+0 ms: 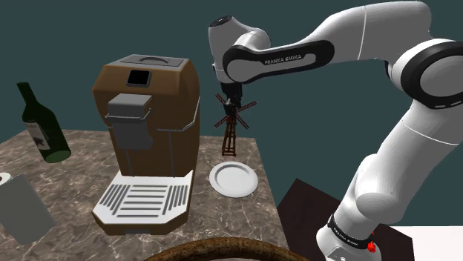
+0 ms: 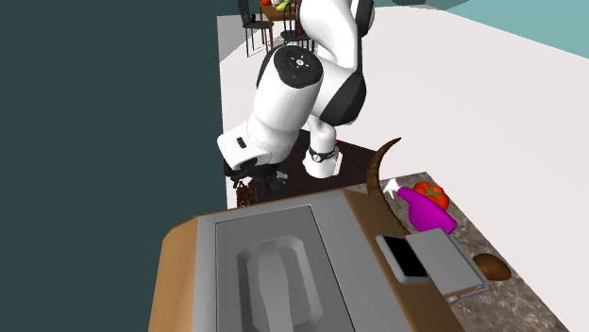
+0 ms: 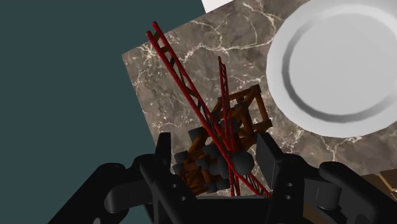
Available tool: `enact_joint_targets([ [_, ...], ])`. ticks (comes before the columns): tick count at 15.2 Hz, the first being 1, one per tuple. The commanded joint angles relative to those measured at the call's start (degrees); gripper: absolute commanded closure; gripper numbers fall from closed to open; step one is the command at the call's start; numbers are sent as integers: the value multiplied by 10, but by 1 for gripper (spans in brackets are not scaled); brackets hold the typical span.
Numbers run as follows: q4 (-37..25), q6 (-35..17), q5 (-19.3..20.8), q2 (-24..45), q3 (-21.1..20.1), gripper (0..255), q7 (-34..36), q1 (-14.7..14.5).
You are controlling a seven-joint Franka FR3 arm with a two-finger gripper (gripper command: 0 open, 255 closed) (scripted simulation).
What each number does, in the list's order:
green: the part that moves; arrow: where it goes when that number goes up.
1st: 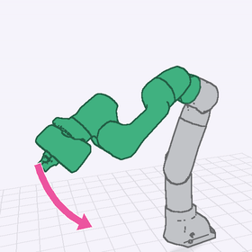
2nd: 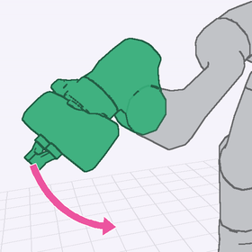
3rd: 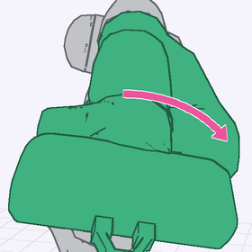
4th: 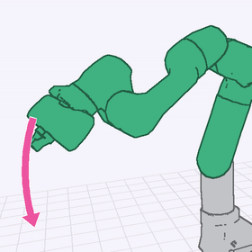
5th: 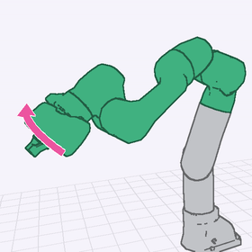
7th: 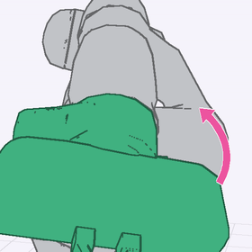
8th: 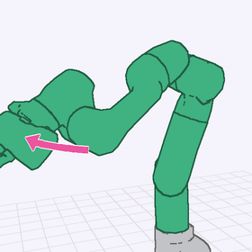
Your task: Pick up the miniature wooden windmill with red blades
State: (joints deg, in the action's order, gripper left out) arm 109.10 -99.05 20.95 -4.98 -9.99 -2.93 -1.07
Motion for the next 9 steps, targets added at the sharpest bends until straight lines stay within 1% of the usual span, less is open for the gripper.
enact_joint_targets([
  [1, -16, 16, -1, -1, 0, 255, -5, 0],
  [7, -63, 59, -3, 1, -2, 255, -20, -1],
  [9, -64, 60, -3, 1, -2, 255, -20, -1],
])
